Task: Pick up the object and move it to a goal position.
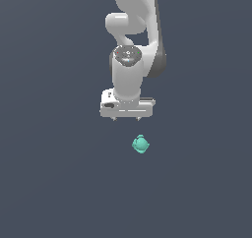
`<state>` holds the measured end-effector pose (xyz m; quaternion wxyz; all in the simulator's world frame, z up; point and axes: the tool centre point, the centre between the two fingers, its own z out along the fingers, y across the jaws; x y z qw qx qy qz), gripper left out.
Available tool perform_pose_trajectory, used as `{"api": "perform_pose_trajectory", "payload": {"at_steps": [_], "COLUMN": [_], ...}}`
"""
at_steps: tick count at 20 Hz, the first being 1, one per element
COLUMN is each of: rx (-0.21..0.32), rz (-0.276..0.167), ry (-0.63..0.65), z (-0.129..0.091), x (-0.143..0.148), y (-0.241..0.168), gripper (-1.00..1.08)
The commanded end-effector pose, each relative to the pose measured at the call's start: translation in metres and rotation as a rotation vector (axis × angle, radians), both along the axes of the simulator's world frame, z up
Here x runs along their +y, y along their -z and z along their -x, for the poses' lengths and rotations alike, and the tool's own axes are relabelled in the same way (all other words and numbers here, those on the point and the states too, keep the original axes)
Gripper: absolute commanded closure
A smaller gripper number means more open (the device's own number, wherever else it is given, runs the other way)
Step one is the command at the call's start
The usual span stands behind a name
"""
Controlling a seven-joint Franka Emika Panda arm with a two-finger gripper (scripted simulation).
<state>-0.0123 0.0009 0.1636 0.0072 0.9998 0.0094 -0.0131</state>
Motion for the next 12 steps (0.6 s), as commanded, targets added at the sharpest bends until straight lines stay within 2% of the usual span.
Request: {"api": "perform_pose_trajectory", "payload": {"at_steps": [1,12], "rx": [0.000,-0.002], "rz": [0.000,0.003], "ry": [0.000,-0.029], "z": [0.0000,-0.0029], "x": [0.0000,-0.0027], "y": [0.0000,0.0027], "gripper": [-0.92,-0.92]}}
